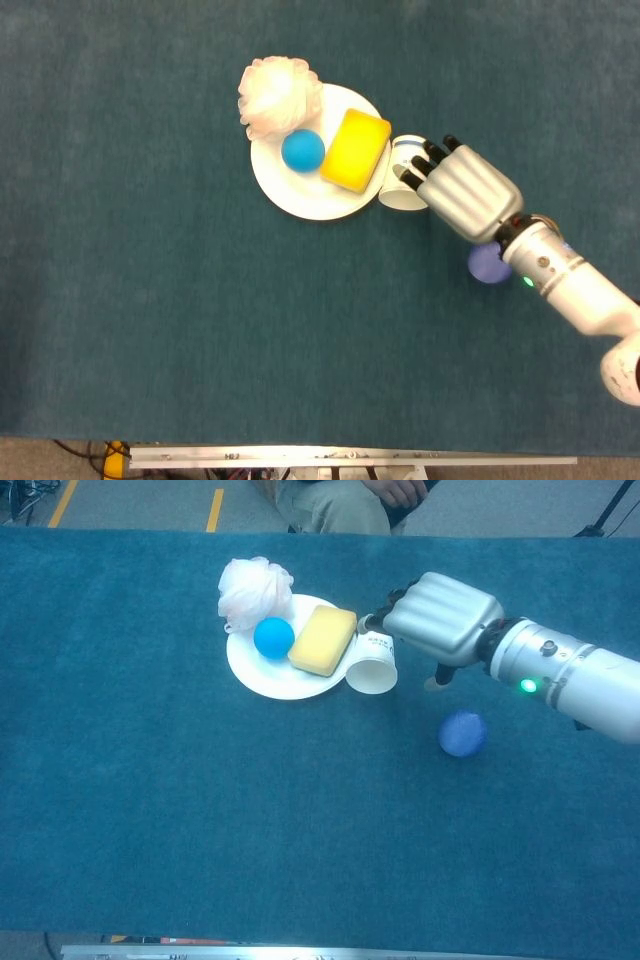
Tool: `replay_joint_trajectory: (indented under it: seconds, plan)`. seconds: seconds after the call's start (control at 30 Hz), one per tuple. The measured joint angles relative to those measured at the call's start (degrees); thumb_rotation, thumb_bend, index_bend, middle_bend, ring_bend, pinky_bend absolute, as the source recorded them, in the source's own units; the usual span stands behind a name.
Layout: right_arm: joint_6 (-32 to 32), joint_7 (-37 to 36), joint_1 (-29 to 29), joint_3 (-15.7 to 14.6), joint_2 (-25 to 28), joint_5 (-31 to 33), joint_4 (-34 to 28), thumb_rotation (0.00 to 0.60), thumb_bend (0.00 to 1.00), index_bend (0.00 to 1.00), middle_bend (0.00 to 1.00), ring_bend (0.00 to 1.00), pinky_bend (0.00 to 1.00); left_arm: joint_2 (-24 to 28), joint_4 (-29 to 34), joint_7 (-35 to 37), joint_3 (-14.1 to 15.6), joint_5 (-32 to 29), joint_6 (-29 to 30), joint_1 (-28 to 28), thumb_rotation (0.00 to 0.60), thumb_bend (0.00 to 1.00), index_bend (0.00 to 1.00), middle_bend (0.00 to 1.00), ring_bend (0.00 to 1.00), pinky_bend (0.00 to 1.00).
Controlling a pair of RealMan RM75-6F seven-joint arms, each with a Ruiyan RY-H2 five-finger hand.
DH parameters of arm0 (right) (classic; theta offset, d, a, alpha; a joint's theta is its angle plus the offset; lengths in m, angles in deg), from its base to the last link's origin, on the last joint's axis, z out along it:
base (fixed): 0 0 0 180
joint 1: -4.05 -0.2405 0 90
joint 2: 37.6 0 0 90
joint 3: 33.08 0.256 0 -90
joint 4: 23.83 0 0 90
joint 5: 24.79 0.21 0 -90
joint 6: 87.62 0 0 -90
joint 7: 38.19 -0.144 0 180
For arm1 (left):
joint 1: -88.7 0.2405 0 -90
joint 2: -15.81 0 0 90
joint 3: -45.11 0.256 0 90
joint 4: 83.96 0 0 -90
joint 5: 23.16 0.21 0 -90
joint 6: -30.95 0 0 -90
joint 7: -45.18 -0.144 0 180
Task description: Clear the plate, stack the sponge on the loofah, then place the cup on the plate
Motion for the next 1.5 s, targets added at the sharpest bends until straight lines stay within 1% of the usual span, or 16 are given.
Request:
replay_joint_trajectory:
  seconds: [0.23,0.7,0.97,1.07,1.23,1.3,1.37,1.5]
  plan:
    - [0.2,0.8,-1.7,-0.1,-2.9,-0.1,4.9,0.600,0.00,0.13,0.28,0.19,0.33,0.4,0.5,-0.3,0.0,-0.2,0.1,0.3,0.600,0.41,0.19,0.25,0.21,0.11]
    - [0.8,-0.8,-2.9,-1.9,-9.0,-4.4,14.9,0.600,0.00,0.13,0.28,0.19,0.33,0.3,1.1,-1.1,-0.2,-0.8,-0.6,0.2,0.600,0.41,0.19,0.25,0.21,0.11]
    - [1.1,-0.5,-3.2,-2.7,-12.0,-6.0,18.5,0.600,0.00,0.14,0.29,0.19,0.33,0.4,1.0,-0.9,-0.2,-1.3,-0.7,0.4,0.600,0.41,0.19,0.25,0.21,0.11]
    - [1.3,-0.3,-3.2,-2.8,-13.0,-6.6,19.7,0.600,0.00,0.20,0.32,0.20,0.33,0.2,0.9,-0.8,-0.3,-1.3,-0.9,0.3,0.600,0.41,0.19,0.25,0.21,0.11]
    - [2.0,-0.8,-2.9,-2.8,-14.6,-7.2,21.9,0.600,0.00,0.36,0.41,0.28,0.33,0.1,0.7,-0.6,-0.3,-1.3,-1.0,0.3,0.600,0.41,0.19,0.25,0.21,0.11]
    - [2.1,-1.0,-2.7,-2.7,-15.1,-7.3,22.6,0.600,0.00,0.40,0.43,0.31,0.34,0.2,0.7,-0.5,-0.3,-1.4,-1.1,0.3,0.600,0.41,0.19,0.25,0.21,0.11]
    - [2.0,-1.1,-2.5,-2.7,-15.5,-7.3,23.1,0.600,0.00,0.44,0.45,0.33,0.35,0.2,0.7,-0.3,-0.2,-1.3,-1.1,0.4,0.600,0.41,0.19,0.25,0.21,0.11]
    - [2.1,-1.7,-2.1,-2.8,-15.4,-7.7,23.2,0.600,0.00,0.47,0.47,0.36,0.38,0.3,0.6,0.0,-0.2,-1.3,-1.1,0.4,0.600,0.41,0.19,0.25,0.21,0.11]
